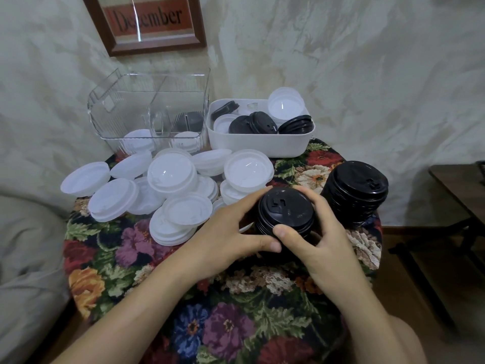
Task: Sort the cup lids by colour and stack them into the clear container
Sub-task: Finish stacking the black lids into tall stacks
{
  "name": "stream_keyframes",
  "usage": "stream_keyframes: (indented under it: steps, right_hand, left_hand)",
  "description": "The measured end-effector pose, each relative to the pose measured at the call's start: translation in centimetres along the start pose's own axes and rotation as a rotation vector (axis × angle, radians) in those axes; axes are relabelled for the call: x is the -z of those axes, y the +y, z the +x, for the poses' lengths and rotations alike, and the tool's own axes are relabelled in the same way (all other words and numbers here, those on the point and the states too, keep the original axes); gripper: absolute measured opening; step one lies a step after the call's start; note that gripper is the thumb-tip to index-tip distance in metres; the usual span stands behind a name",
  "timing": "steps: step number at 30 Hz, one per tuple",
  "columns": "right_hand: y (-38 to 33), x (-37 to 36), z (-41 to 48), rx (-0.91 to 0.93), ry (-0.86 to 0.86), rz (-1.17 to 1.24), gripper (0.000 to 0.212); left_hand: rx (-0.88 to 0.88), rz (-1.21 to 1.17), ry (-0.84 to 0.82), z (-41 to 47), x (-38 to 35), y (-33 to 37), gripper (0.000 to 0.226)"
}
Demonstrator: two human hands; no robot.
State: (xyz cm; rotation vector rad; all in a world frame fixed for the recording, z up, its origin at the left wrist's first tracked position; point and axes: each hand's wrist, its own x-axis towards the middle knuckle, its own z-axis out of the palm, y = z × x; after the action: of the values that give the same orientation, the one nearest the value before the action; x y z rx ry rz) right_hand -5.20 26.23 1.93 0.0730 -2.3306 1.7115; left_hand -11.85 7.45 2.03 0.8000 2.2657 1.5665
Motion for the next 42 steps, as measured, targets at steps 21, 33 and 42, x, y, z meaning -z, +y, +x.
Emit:
stream_keyframes:
  steps: [21,33,42]
  right_hand:
    - [1.5,-0.4,0.4,0.045,-0.07,0.082,0.08]
    - [0.9,-0.9,0.2,0.019,-0.032,0.138,0.074]
    - [0.9,-0.7,0.2,0.006,-0.059,0.154,0.071]
  left_hand:
    - [-0.063,-0.041,-0.088,0.0,1.4,0.3,0.051]
    - [-0.197,0.5,0.442,12.4,7.7,3.8,0.034]
    - [-0.05,0.896,0.124,20.3,10.9,0.8,0.037]
